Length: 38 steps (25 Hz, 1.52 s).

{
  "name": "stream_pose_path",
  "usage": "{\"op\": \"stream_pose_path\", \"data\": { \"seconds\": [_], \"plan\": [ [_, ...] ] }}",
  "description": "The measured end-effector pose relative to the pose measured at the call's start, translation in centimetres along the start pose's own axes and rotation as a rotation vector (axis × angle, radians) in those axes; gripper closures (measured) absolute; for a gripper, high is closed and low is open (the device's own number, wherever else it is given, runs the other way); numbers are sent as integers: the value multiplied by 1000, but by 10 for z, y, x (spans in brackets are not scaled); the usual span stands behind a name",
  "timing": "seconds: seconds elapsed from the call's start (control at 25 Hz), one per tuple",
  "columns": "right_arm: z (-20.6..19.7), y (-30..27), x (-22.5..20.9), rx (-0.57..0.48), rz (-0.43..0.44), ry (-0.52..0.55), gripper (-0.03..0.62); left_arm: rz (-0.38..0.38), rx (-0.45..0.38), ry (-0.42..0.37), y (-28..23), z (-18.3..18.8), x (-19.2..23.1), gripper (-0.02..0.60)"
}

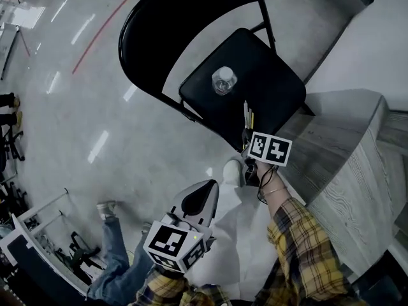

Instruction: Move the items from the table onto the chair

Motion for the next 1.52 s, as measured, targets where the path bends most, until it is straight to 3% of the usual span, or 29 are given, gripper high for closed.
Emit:
{"op": "stream_pose_path", "data": {
  "seconds": [0.32,0.52,0.76,0.92,1.12,1.32,1.52],
  "plan": [
    [-31,-37,-13,71,-106,30,528,58,30,45,10,-22,18,578],
    [-29,-32,-13,52,-103,0,526,26,28,34,8,-23,10,578],
    [-13,3,5,17,-42,-10,526,-26,5,5,8,-6,-12,578],
    [1,52,39,-6,33,-24,526,-45,-13,-7,26,22,-35,578],
    [31,121,83,-81,188,-39,528,-72,-62,-60,42,60,-57,578],
    [31,194,101,-116,359,34,528,-71,-106,-87,34,73,-81,578],
    [25,292,104,-205,496,79,528,-151,-168,-138,24,100,-139,578]
  ]
}}
Point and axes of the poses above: the fingertips, and each gripper's own axes: y backward along the fingers, x to its left, z out of its top, the point moved 9 cm from there along y, backward along the fingers, and after that the axes turned 11 degrees about -x, right-handed, at the moved point
